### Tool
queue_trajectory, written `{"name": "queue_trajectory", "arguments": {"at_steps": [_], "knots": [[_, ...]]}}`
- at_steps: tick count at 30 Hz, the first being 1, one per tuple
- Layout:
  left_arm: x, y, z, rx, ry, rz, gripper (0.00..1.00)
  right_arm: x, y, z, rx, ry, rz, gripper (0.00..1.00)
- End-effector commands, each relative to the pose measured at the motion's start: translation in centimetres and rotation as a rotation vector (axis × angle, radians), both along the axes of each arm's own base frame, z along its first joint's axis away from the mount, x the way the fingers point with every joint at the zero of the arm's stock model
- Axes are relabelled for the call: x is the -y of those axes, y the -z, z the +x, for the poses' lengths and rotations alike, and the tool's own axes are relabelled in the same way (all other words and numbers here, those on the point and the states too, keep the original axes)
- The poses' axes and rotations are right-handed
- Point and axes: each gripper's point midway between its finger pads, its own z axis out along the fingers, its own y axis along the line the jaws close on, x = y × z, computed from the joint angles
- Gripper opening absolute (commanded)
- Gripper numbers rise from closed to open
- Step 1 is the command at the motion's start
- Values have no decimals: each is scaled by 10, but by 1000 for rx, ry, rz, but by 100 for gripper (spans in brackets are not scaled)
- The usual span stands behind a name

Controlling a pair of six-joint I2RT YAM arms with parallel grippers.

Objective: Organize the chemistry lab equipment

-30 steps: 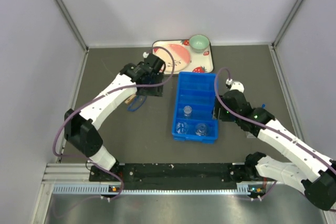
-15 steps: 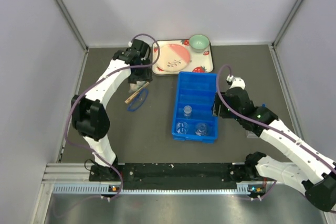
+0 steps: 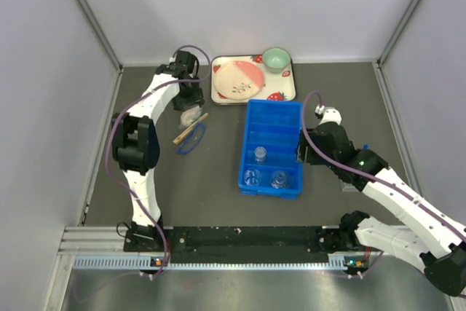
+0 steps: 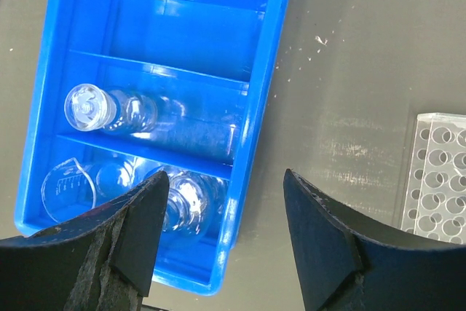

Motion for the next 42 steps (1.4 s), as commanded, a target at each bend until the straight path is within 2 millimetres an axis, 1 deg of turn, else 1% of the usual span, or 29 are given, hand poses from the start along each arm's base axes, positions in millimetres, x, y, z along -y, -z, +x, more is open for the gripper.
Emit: {"name": "queue_trajectory", "arguments": {"at_steps": [1,2,4,5,8,11,12,14,17,18,21,22,23,24,25,27,30,31,32,33,34,35,36,37,38,39,40,41,42], "knots": [[-4,-1,27,63,-13,-39,69,1,-15,10,44,14,1,65],[-3,6,30,58,-10,-47,70,0,-14,9,42,11,1,65],[-7,11,35,53,-14,-48,72,1,-13,10,43,14,-3,65],[-8,21,35,33,-16,-44,74,1,-13,10,42,14,-6,65],[-12,35,36,8,-24,-38,75,2,-11,11,39,18,-11,65],[-14,48,33,-21,-39,-45,72,3,-9,11,35,21,-17,65],[-14,51,33,-27,-43,-43,69,3,-9,11,35,22,-16,65],[-17,55,31,-38,-50,-36,66,3,-8,11,32,23,-20,65],[-19,62,27,-56,-53,-37,59,3,-7,10,31,24,-20,65],[-19,64,25,-63,-51,-36,52,3,-6,11,28,26,-21,65],[-21,65,21,-68,-50,-35,36,3,-7,11,29,24,-19,65],[-21,64,21,-65,-47,-33,18,3,-7,10,30,24,-18,65],[-22,64,21,-66,-50,-33,10,3,-8,11,33,25,-17,65],[-23,62,21,-63,-51,-32,4,3,-7,10,31,25,-19,65],[-23,60,21,-57,-50,-31,1,4,-8,11,34,29,-18,65],[-23,55,22,-48,-47,-31,0,4,-8,9,33,24,-17,65],[-18,40,20,-26,-40,-63,0,5,-9,9,32,28,-12,65],[-15,28,19,-3,-35,-79,0,4,-8,8,29,26,-10,65],[-12,22,18,8,-32,-88,0,4,-9,8,29,28,-6,65],[-7,14,18,28,-20,-98,0,4,-8,7,29,26,-6,65],[-3,-3,18,66,-10,-106,0,2,-9,7,28,24,-4,65],[0,-11,18,85,0,-110,0,4,-9,7,28,29,-3,65],[8,-19,16,99,22,-116,0,3,-10,7,28,26,-1,65],[12,-33,14,127,33,-129,0,2,-12,8,31,25,2,65],[18,-39,13,138,46,-139,0,2,-12,7,30,26,2,65],[28,-44,9,146,70,-149,0,3,-13,7,30,28,7,65],[32,-54,7,165,78,-151,0,2,-15,7,34,26,11,65],[38,-57,4,171,92,-153,0,1,-15,7,34,27,12,65],[50,-60,0,178,117,-158,0,3,-17,8,36,30,11,65]]}}
